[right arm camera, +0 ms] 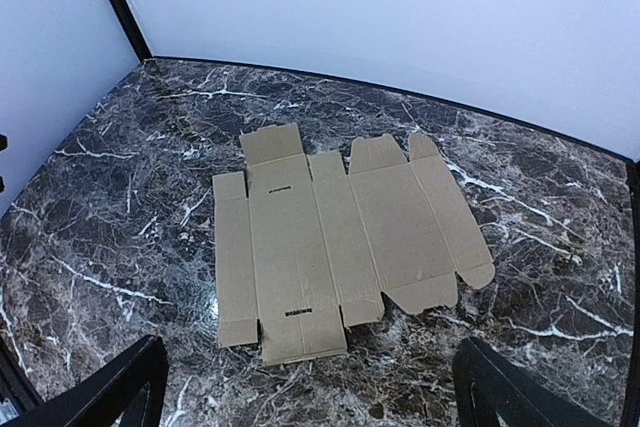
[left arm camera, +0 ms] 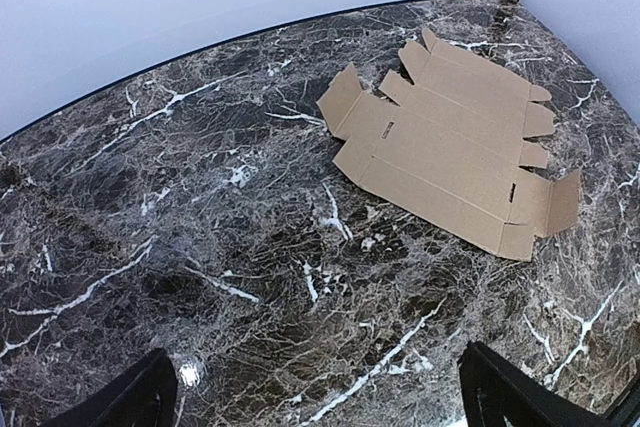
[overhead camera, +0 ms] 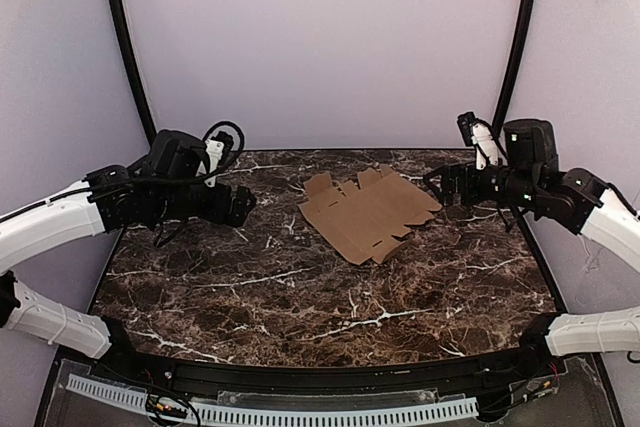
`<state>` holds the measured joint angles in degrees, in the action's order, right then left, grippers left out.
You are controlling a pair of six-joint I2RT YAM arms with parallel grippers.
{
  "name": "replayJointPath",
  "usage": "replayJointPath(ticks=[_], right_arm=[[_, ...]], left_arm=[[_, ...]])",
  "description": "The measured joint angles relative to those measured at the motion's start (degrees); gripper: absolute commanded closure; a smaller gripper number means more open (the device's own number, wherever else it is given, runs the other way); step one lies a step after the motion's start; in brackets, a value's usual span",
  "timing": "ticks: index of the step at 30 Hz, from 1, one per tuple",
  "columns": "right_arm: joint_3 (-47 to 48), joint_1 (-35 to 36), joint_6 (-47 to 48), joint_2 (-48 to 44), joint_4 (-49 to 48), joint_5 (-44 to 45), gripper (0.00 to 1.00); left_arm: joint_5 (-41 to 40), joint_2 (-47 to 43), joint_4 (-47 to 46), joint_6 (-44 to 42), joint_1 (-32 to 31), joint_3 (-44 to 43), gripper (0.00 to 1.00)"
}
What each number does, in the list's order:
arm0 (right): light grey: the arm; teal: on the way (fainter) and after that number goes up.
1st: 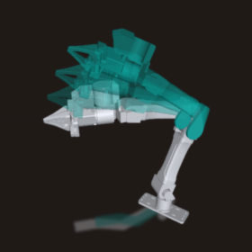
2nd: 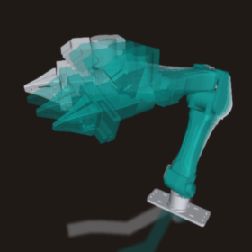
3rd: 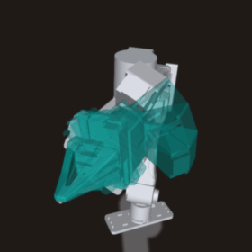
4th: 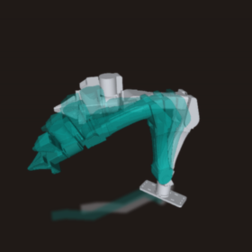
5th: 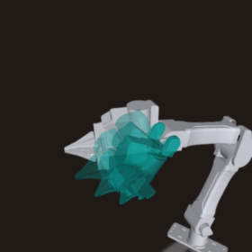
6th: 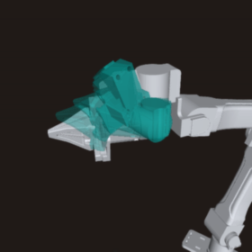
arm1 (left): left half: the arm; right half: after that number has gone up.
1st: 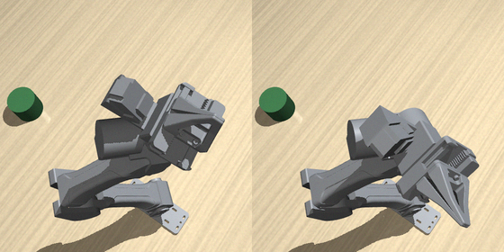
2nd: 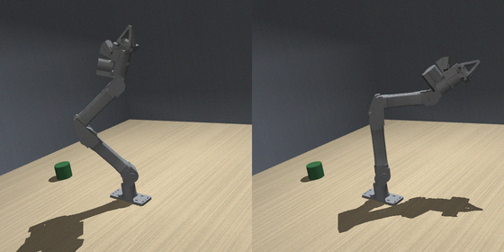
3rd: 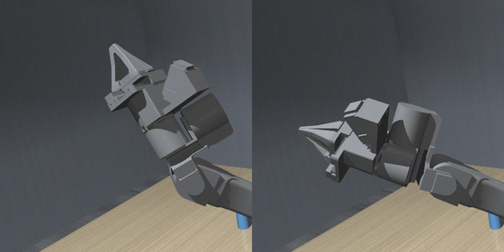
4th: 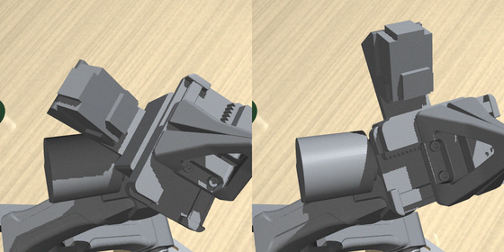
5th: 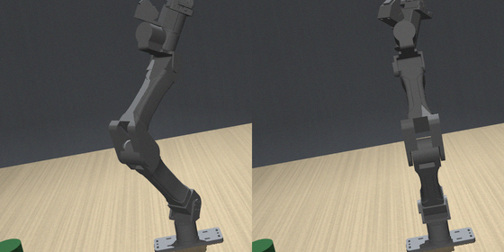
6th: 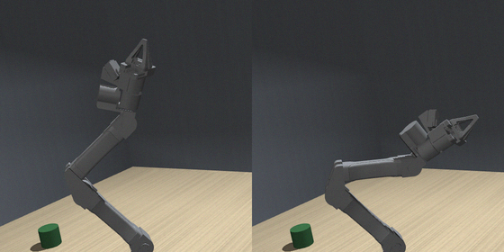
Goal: Fold the paper box
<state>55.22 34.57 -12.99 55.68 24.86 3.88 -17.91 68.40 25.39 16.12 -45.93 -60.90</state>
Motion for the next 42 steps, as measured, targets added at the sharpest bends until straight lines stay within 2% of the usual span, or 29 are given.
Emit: replayJointPath(ticks=[4,13,17,24,29,42], right_arm=[[0.7,0.0,3.7,0.9,1.9,-1.2,0.01],[1.4,0.7,16.7,3.7,5.0,-10.6,0.01],[-0.8,5.4,26.8,3.5,4.8,-15.0,0.01],[-2.7,11.0,40.5,4.7,5.5,-17.1,0.01],[-2.3,13.0,46.9,11.1,6.3,-15.5,0.02],[-0.4,13.4,55.6,29.9,6.3,1.1,0.17]], left_arm=[[0.5,-1.5,0.0,1.1,0.0,1.5,0.00],[1.6,-4.1,0.0,2.8,0.0,5.2,0.00],[2.4,-5.2,0.0,3.3,0.0,6.2,0.00],[4.8,-7.7,-0.5,4.0,0.0,8.6,0.00],[6.0,-8.9,-0.6,4.2,0.0,10.0,0.00],[8.3,-12.2,-1.6,5.1,0.0,13.2,0.00]])
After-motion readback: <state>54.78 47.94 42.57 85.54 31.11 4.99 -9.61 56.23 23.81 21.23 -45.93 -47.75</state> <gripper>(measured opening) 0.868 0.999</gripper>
